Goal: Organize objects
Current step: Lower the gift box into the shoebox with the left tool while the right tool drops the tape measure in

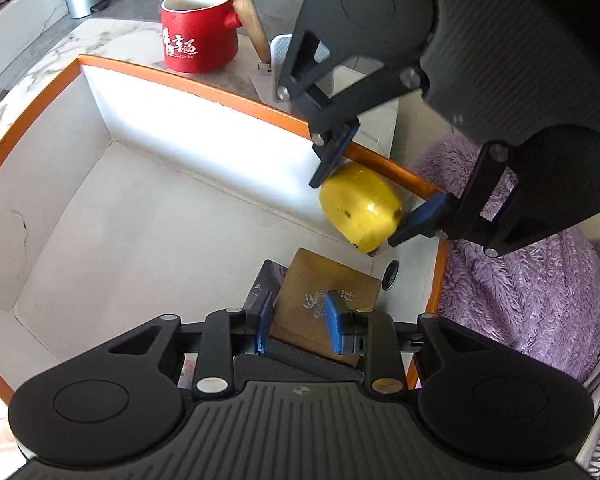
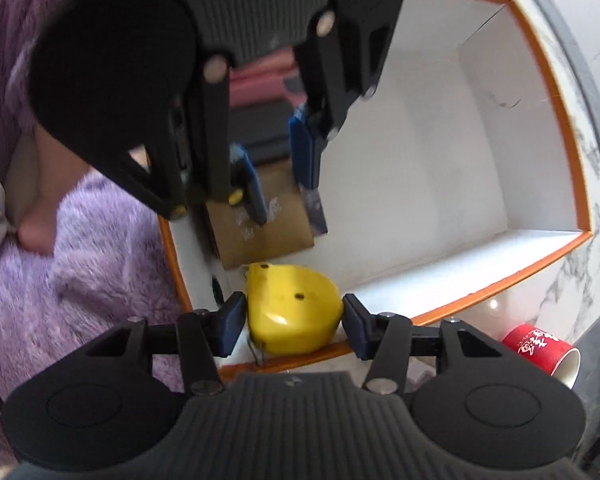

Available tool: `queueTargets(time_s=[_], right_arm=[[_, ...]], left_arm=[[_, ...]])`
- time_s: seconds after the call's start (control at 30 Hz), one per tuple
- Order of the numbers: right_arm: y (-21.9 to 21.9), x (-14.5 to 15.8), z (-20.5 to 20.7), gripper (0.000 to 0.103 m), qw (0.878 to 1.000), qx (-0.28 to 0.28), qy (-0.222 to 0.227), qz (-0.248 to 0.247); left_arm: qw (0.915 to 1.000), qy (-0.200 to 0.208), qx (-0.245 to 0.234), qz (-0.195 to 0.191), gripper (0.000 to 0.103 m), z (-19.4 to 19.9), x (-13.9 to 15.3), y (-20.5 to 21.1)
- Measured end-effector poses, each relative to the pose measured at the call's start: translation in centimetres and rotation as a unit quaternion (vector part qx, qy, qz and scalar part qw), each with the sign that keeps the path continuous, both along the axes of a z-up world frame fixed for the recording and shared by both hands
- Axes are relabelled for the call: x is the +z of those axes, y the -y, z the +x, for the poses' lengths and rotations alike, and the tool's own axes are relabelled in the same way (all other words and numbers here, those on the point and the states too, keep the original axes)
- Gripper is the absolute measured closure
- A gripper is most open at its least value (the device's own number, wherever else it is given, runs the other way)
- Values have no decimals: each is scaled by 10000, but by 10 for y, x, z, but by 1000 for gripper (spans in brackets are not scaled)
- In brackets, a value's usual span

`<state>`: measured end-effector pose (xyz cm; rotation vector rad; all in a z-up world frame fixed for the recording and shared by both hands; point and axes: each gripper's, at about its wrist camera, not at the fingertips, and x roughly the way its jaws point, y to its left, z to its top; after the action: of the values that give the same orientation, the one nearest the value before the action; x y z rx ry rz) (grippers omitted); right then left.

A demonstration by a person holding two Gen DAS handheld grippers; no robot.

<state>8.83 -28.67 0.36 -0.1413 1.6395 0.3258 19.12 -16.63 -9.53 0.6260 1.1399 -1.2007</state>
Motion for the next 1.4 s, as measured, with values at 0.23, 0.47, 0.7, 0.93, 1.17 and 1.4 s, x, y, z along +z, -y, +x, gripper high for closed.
queueTargets(time_s=[0.23,0.47,0.7,0.93,1.17,1.4], right_arm=[[-1,-10,6,49,9993,22,-309,203],[13,-18,8,48,9969,-414,-307,600],[10,-18,7,49,9967,-385,-336,623],[8,-10,-1,50,9968,-482,-251,590],[21,6,-6,63,9955,-859,149,382],[37,5,-1,78,9913,-1237,456,57]], left_arm=[[9998,-43,95,-149,70,9,-4,0],[9997,-32,131,-188,70,17,-5,8],[9997,-30,163,-162,70,25,-7,19],[9997,-3,219,-108,70,33,-7,33],[9991,12,364,-201,70,15,2,18],[9968,221,706,-314,70,20,20,1]])
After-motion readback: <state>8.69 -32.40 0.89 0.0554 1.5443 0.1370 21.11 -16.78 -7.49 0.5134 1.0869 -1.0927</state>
